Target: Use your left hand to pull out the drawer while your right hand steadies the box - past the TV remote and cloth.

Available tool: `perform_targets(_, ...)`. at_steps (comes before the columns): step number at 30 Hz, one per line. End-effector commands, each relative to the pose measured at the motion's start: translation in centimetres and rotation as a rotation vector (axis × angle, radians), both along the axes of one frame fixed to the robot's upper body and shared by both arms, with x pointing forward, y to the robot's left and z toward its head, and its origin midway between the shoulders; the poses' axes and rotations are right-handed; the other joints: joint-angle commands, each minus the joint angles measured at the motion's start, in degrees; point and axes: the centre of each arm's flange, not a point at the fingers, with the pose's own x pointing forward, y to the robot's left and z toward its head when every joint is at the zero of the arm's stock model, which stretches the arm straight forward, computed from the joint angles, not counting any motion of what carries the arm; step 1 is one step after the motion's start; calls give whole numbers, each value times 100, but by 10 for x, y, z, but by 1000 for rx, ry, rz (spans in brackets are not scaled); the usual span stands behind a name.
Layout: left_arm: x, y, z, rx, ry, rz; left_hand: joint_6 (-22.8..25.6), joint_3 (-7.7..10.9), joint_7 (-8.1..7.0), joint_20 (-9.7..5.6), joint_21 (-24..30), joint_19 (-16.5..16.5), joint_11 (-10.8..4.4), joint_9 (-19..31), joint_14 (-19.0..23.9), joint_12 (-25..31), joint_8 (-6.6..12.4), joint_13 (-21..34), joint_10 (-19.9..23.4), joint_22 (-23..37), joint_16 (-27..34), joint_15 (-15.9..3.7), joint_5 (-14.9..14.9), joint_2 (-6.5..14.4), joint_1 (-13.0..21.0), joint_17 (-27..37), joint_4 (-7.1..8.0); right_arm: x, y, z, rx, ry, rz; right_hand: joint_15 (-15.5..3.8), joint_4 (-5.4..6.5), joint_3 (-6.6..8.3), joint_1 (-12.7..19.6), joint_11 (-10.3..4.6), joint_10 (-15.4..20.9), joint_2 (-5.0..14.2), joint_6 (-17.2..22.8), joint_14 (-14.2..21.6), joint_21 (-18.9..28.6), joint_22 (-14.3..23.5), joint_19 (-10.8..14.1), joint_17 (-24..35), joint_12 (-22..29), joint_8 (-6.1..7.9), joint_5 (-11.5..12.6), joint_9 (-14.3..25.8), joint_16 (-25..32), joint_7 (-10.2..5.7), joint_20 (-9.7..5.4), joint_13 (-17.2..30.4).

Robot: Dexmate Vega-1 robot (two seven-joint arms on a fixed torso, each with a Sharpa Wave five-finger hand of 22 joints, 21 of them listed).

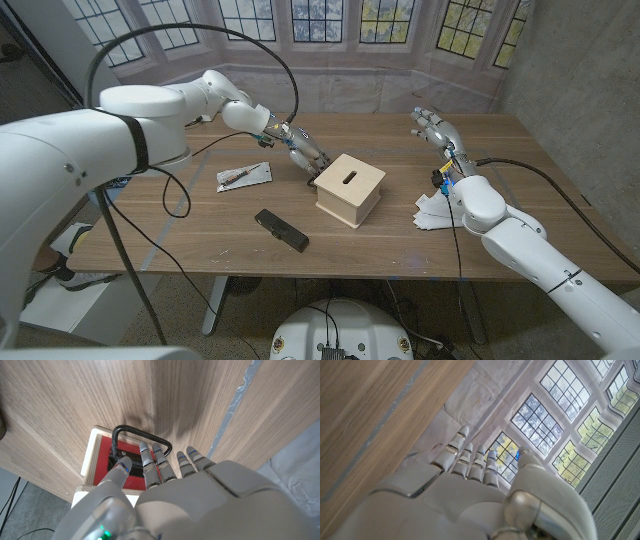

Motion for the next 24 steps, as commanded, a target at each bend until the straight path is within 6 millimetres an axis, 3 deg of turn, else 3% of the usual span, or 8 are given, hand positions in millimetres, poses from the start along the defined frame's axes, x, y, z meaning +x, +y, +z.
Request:
perform_targets(1,4,-2,-6,-20,7,17,41,-18,9,-9,16,-19,6,12,12,33,2,5,67,16,21,23,-8,19,-64,-7,-9,-11,12,6,-61,-21,-11,-197,-26,14,-31,-22,-14,22,3,-5,13,15,-40,13,18,27,38,24,33,-23,-94,20)
perform_targets(24,5,0,-9,-25,34,39,150,-25,37,-7,15,-54,64,16,51,68,17,7,253,16,26,39,-26,23,-120,-6,21,-27,38,10,-206,-22,-84,-172,-24,9,-48,-14,-9,15,2,5,23,14,-16,9,20,27,35,24,38,-1,-60,19)
